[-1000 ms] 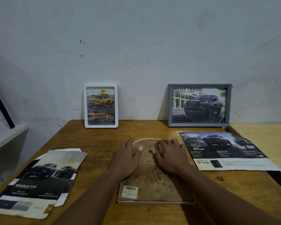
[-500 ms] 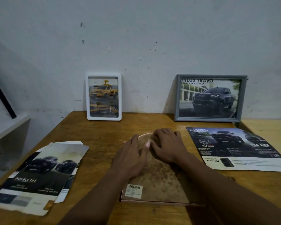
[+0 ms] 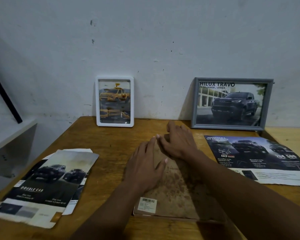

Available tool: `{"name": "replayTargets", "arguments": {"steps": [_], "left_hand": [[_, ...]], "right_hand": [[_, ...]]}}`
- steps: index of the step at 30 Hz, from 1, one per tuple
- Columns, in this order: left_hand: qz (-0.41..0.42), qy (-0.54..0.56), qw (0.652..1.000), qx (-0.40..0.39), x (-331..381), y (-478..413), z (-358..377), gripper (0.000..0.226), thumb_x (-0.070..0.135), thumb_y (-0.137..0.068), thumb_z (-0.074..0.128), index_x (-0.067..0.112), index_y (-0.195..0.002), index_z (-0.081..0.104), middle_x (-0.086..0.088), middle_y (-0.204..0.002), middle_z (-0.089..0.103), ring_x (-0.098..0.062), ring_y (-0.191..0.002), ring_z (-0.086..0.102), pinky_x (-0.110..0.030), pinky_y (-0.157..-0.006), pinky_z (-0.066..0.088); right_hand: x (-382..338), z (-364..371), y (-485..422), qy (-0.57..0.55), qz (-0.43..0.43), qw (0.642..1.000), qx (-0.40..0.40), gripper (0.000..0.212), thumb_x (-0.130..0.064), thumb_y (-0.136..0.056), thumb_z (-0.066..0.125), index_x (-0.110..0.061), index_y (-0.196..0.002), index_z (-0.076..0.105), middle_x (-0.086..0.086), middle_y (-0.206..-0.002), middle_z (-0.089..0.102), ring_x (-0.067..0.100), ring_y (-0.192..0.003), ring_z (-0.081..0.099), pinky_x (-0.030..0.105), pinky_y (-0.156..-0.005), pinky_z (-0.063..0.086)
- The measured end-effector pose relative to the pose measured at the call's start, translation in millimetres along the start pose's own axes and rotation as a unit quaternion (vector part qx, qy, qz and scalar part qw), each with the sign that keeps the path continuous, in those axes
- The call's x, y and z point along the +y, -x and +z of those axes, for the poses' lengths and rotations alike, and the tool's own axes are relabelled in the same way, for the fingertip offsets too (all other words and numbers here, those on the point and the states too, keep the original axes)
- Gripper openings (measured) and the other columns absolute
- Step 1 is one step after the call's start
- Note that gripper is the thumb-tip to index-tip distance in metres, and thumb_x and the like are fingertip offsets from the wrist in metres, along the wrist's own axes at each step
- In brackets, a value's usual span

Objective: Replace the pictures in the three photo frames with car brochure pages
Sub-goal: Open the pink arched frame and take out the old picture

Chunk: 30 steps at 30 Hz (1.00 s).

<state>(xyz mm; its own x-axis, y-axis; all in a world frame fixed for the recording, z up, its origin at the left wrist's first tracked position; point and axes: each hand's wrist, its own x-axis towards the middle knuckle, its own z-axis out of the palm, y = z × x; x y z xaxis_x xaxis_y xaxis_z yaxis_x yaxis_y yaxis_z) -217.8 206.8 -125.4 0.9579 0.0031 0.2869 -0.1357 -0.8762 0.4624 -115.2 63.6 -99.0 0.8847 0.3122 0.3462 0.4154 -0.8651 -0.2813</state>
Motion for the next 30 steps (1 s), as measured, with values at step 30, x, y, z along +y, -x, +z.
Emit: {"name": "replayTargets", "arguments": {"steps": [30], "left_hand": [[0.021,0.143,0.978,0.151,11,-39,-53,0.060,0.036,-0.096,0.063,0.024,-0.150,0.040,-0.004,-0.142,0.048,-0.020,-0.130,0.044,-0.038,-0.106,0.040]], "right_hand": [[12,-96,30,-0.331,0.159,0.925,0.100,0.021,-0.016,-0.095,0.059,-0.022,-0.115,0.058,-0.013,-0.102,0.054,0.013,-0.100,0.056,0.034,-0.087,0.050]]}}
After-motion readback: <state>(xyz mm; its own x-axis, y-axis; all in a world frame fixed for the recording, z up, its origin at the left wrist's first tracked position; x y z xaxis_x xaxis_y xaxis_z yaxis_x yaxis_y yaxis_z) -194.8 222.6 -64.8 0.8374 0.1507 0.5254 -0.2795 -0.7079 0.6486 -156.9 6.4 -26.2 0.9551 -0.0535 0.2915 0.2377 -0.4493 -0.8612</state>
